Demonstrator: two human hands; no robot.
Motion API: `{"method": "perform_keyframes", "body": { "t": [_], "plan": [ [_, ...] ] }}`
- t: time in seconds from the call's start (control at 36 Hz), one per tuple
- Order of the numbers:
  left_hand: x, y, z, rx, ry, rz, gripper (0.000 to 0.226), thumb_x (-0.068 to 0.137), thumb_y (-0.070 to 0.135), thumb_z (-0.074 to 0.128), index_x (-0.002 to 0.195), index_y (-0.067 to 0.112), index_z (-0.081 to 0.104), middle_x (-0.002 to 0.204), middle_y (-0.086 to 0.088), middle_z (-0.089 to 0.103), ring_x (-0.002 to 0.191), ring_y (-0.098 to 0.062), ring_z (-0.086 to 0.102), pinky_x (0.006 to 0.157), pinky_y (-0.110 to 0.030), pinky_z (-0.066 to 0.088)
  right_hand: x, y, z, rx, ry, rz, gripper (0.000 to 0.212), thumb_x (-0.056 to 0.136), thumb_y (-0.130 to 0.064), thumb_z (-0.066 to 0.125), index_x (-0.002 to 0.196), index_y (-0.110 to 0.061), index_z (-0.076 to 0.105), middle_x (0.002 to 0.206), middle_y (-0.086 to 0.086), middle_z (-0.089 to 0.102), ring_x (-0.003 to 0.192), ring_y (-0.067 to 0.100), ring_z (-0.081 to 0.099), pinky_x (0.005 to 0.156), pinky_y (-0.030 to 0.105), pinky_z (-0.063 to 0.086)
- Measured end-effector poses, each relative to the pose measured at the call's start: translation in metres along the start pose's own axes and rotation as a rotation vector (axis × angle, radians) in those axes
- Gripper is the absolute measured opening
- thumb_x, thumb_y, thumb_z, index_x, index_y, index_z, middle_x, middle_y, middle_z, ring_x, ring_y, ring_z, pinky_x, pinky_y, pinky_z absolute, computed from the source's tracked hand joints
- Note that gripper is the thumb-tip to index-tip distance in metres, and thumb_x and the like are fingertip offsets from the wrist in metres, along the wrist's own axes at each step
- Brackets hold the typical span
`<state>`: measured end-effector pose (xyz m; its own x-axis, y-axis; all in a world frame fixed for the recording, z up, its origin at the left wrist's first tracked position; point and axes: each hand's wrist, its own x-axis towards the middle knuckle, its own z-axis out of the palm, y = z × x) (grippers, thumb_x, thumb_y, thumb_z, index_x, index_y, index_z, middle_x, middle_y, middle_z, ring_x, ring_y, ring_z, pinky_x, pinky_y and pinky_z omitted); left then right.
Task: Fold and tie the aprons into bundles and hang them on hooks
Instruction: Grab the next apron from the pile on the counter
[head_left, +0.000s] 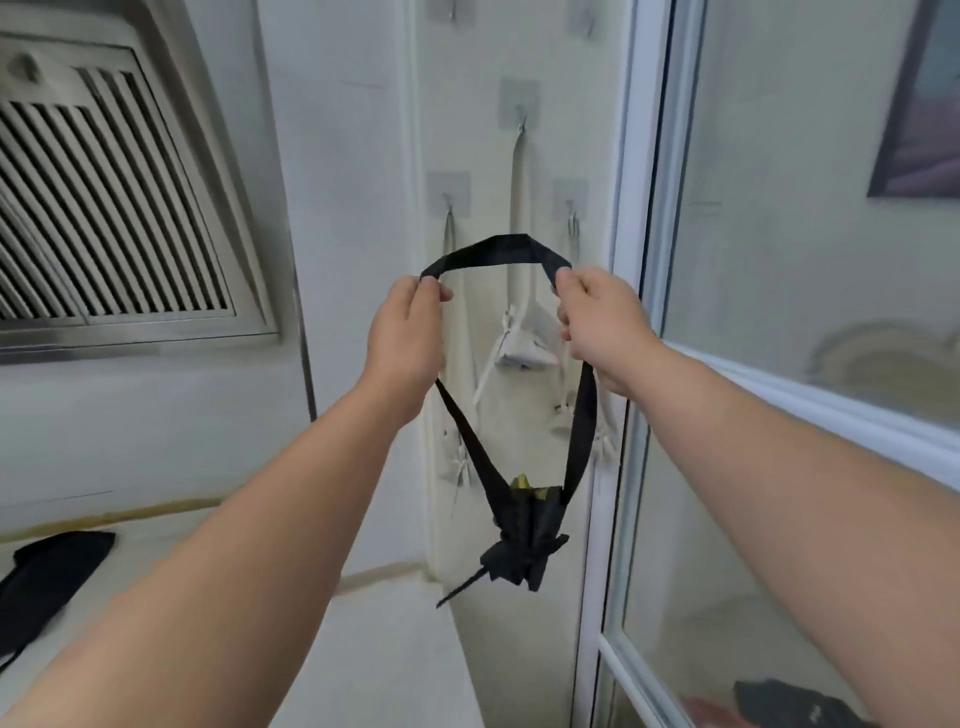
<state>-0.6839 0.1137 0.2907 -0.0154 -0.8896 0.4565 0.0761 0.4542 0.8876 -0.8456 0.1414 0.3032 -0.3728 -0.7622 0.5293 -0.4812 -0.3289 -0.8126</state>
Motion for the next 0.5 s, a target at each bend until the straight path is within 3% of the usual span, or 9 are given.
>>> {"method": "perform_keyframes", "body": {
  "t": [0.06, 0.17, 0.36, 0.42, 0.5],
  "plan": [
    [0.019, 0.012, 0.006, 0.019, 0.045, 0.045, 0.024, 0.097, 0.023, 0.042, 0.077, 0.022, 0.056, 0.064, 0.007, 0.038, 0.052, -0.009, 0.032, 0.05, -0.025, 0.028, 0.018, -0.009, -0.003, 0.022, -0.007, -0.03, 0.038, 0.101, -0.03, 0.038, 0.092, 0.004, 0.054, 0.074, 0.008, 0.042, 0.07, 0.022, 0.038, 0.066, 0.034, 0.032],
    [0.053, 0.038, 0.012, -0.005, 0.077, 0.104, 0.018, 0.095, 0.027, 0.052, 0.085, 0.025, 0.067, 0.069, 0.008, 0.047, 0.045, -0.006, 0.034, 0.045, -0.018, 0.03, 0.053, -0.03, -0.002, 0.051, 0.03, -0.099, 0.025, 0.1, -0.028, 0.04, 0.083, -0.012, 0.049, 0.076, 0.009, 0.044, 0.069, 0.021, 0.036, 0.065, 0.033, 0.03],
    [0.117, 0.056, 0.021, 0.044, 0.119, 0.241, 0.012, 0.096, 0.02, 0.047, 0.088, 0.015, 0.054, 0.071, 0.001, 0.035, 0.057, -0.013, 0.029, 0.055, -0.027, 0.024, 0.117, -0.055, 0.02, 0.024, 0.093, -0.266, 0.03, 0.1, -0.026, 0.04, 0.079, -0.007, 0.051, 0.065, 0.0, 0.045, 0.056, 0.014, 0.036, 0.055, 0.026, 0.029],
    [0.142, 0.061, 0.022, 0.061, 0.15, 0.27, 0.016, 0.097, 0.021, 0.047, 0.09, 0.016, 0.06, 0.072, 0.004, 0.046, 0.056, -0.011, 0.037, 0.053, -0.021, 0.03, 0.141, -0.061, 0.028, 0.04, 0.127, -0.307, 0.027, 0.1, -0.025, 0.04, 0.082, -0.008, 0.051, 0.073, 0.004, 0.051, 0.062, 0.017, 0.04, 0.057, 0.027, 0.031],
    [0.176, 0.07, 0.025, 0.039, 0.175, 0.305, 0.021, 0.097, 0.023, 0.049, 0.107, 0.023, 0.067, 0.077, 0.01, 0.058, 0.052, -0.001, 0.05, 0.05, -0.015, 0.037, 0.176, -0.072, 0.036, 0.03, 0.179, -0.343, 0.023, 0.1, -0.025, 0.04, 0.087, -0.01, 0.05, 0.085, 0.006, 0.056, 0.071, 0.017, 0.045, 0.059, 0.027, 0.034]
  ]
}}
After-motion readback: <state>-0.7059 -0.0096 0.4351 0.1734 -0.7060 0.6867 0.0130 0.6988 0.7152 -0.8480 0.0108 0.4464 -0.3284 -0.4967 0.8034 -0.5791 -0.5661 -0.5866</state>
